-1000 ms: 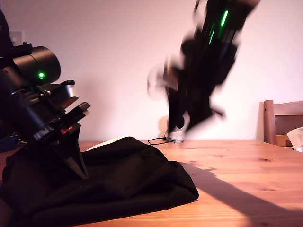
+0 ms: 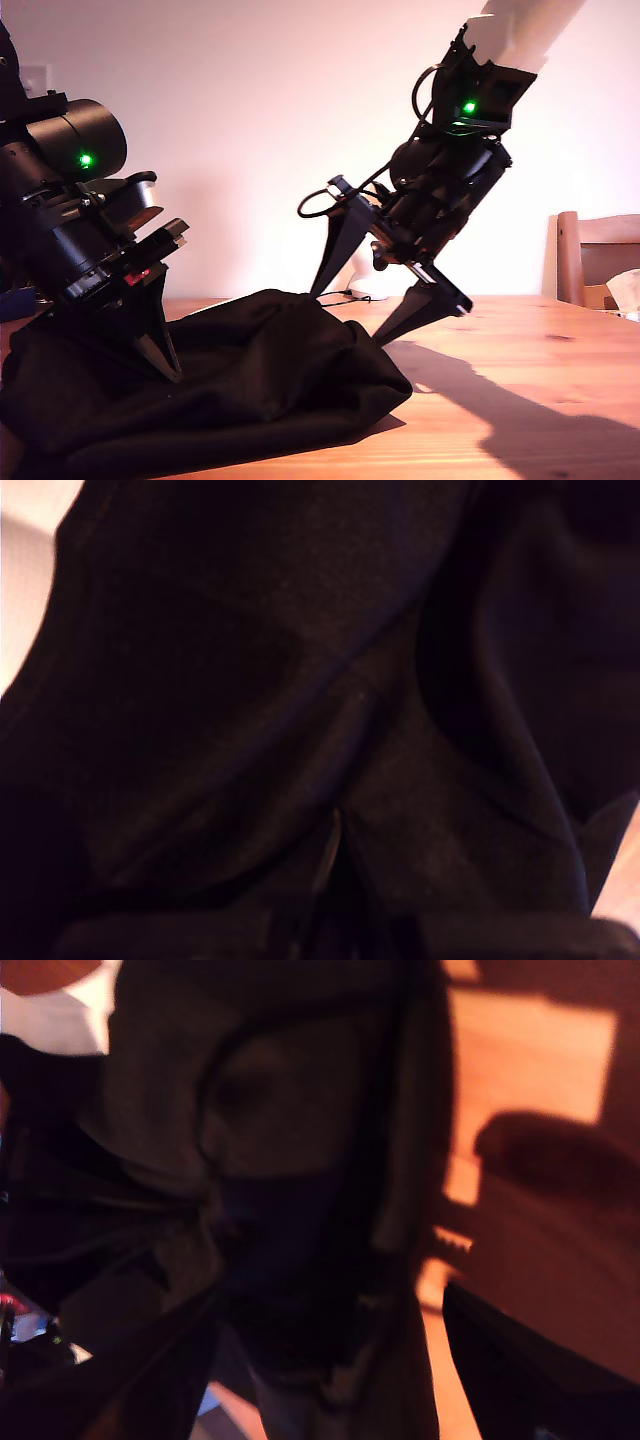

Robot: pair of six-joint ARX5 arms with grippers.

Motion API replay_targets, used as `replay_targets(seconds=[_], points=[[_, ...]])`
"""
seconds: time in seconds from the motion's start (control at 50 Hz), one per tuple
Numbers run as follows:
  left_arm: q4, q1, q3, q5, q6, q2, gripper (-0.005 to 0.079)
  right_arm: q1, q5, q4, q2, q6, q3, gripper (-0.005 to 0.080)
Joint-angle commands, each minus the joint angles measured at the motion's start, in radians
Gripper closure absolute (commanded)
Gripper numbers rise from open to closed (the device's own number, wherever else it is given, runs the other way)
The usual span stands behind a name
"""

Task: Fold the shorts in front of you. After folding it, place it to the left side.

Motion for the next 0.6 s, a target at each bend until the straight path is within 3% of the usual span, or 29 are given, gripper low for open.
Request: replay_targets(seconds=[0.0,0.58], points=[[0.000,-0.003,-0.021,0.008,0.004,0.001,0.0753,0.020,-0.001,0.012,0.023,-0.007,-0.008,0.0119],[-0.028,-0.002,-0.021,0.014,0.005,0.001,0.0753,0.047,0.085,0.030,0.092,-0.033,-0.008,0.0119]])
